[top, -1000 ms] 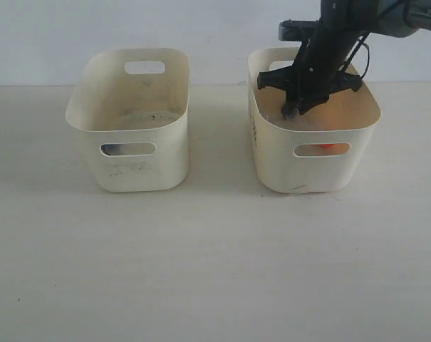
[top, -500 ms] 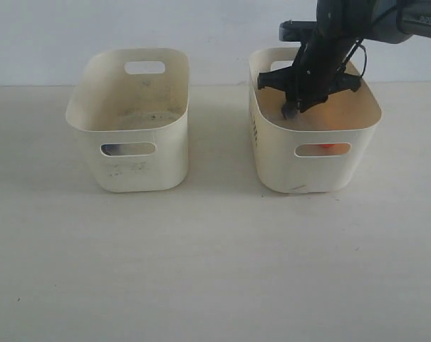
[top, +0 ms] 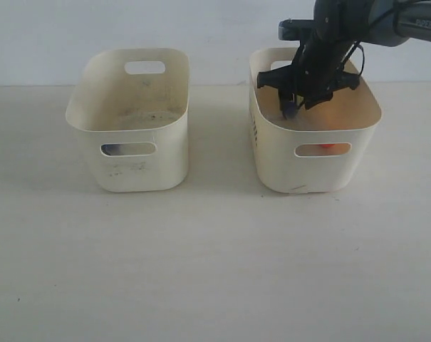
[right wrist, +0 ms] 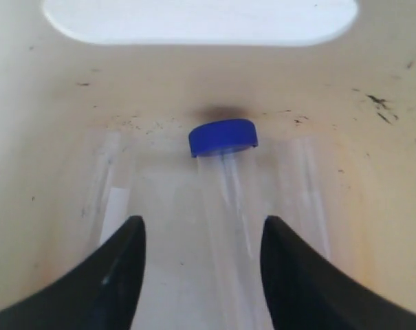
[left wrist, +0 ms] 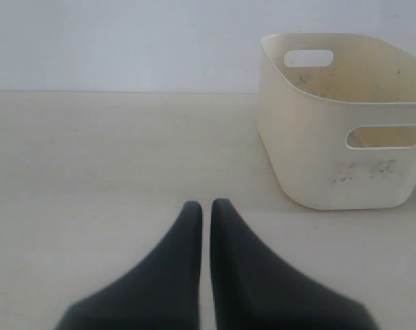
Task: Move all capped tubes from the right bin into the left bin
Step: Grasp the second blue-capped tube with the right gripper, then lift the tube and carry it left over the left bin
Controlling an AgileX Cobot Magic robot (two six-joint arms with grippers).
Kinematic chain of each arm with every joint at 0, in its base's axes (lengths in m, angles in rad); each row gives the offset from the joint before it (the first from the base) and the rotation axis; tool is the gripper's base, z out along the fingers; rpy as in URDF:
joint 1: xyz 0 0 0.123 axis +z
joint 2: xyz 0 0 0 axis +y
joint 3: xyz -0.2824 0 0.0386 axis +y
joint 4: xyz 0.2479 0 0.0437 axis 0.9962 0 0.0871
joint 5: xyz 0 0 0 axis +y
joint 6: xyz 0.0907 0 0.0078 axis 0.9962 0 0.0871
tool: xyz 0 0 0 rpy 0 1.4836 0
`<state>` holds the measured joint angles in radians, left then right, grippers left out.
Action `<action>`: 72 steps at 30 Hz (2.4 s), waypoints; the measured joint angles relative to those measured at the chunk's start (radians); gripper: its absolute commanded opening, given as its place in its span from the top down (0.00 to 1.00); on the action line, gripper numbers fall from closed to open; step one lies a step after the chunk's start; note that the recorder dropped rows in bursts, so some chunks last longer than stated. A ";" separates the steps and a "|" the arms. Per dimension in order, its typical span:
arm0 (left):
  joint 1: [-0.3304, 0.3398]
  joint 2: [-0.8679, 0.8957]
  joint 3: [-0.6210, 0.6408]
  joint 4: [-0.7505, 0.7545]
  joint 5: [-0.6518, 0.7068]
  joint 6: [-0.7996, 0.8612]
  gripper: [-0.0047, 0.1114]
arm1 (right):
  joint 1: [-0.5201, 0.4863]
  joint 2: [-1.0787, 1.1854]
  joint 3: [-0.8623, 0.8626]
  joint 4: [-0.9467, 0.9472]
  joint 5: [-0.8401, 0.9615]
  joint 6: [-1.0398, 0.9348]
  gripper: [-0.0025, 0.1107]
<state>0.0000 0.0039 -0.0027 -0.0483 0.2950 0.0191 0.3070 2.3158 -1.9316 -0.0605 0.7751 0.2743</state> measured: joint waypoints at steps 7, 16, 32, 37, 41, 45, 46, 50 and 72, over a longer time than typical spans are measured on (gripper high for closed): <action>0.000 0.000 0.000 0.000 0.000 0.000 0.92 | 0.000 0.000 0.000 -0.010 0.000 0.021 0.52; 0.000 0.000 0.000 0.000 0.000 0.000 0.92 | 0.004 0.055 0.000 -0.045 -0.008 0.030 0.52; 0.000 0.000 0.000 0.000 0.000 0.000 0.92 | 0.013 0.066 0.000 -0.104 -0.006 0.037 0.52; 0.000 0.000 0.000 0.000 0.000 0.000 0.92 | 0.013 0.068 0.000 -0.104 -0.004 0.034 0.52; 0.000 0.000 0.000 0.000 0.000 0.000 0.92 | 0.013 0.068 0.000 -0.104 -0.002 0.029 0.52; 0.000 0.000 0.000 0.000 0.000 0.000 0.92 | 0.013 0.072 0.000 -0.104 0.005 0.027 0.52; 0.000 0.000 0.000 0.000 0.000 0.000 0.92 | 0.013 0.078 0.000 -0.104 0.008 0.027 0.52; 0.000 0.000 0.000 0.000 0.000 0.000 0.92 | 0.017 0.093 0.000 -0.100 0.014 0.027 0.53; 0.000 0.000 0.000 0.000 0.000 0.000 0.92 | 0.015 0.016 -0.049 -0.095 0.144 -0.011 0.98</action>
<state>0.0000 0.0039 -0.0027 -0.0483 0.2950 0.0191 0.3219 2.3322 -1.9805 -0.1559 0.9194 0.2631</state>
